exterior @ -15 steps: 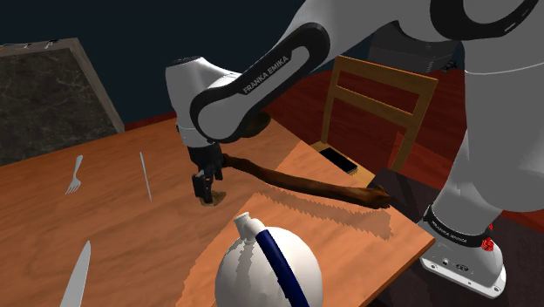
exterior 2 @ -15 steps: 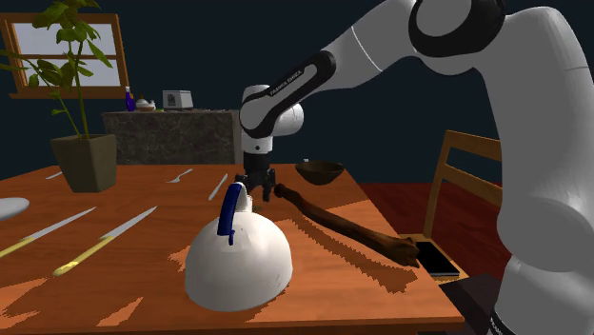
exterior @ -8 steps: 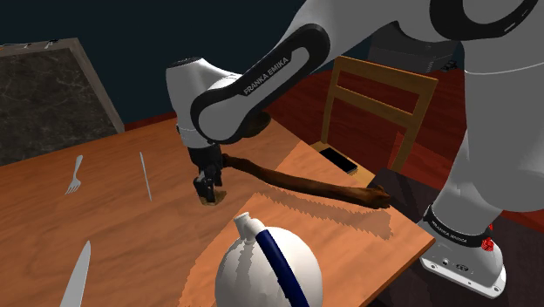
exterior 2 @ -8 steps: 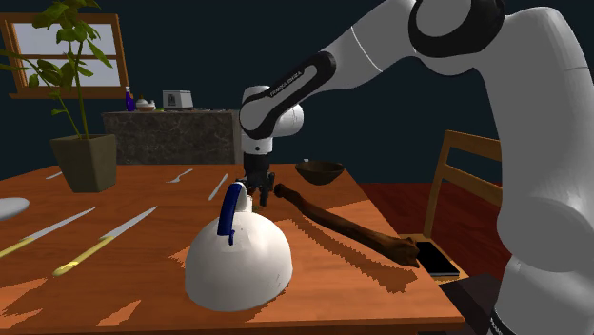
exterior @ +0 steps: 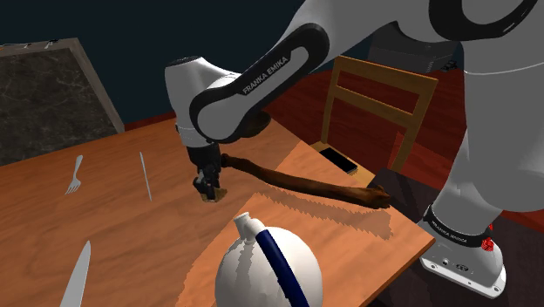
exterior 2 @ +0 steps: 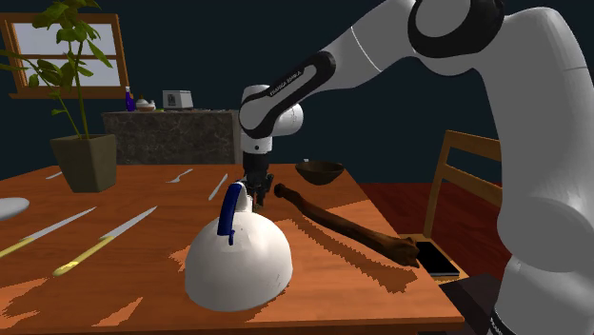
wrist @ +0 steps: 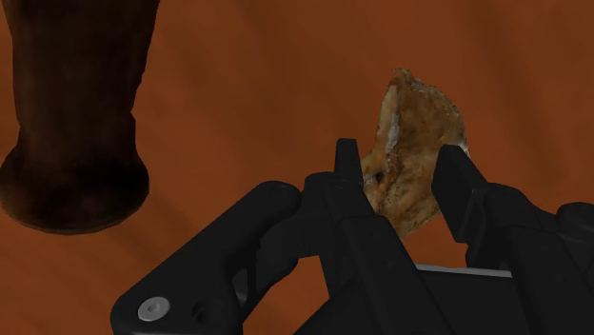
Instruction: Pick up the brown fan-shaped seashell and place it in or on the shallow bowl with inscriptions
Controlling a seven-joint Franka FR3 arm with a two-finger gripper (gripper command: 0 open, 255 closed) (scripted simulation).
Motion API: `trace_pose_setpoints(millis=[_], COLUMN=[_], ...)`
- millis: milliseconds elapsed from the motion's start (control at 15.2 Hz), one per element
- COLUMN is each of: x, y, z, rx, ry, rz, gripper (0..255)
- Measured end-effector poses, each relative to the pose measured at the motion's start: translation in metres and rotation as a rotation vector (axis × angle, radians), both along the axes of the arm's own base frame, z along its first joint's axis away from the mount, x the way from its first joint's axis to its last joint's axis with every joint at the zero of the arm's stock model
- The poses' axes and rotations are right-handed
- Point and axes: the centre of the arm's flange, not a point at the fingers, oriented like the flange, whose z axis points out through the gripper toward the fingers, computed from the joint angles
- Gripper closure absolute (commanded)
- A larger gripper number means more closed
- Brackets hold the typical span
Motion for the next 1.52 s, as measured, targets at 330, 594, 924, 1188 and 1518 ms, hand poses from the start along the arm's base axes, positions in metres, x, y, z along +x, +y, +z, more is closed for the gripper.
trace_pose_setpoints(millis=[330,594,924,1188,1518], x=[-0.003,-0.001,-0.003,-0.001,-0.001], y=[-0.001,-0.001,-0.001,-0.001,-0.001], z=[0.013,0.034,0.061,0.081,0.109], rx=[-0.002,-0.002,-0.002,-0.002,-0.002], ry=[0.006,0.006,0.006,0.006,0.006], rz=[0.002,0.002,0.002,0.002,0.002], gripper=[255,255,255,255,255])
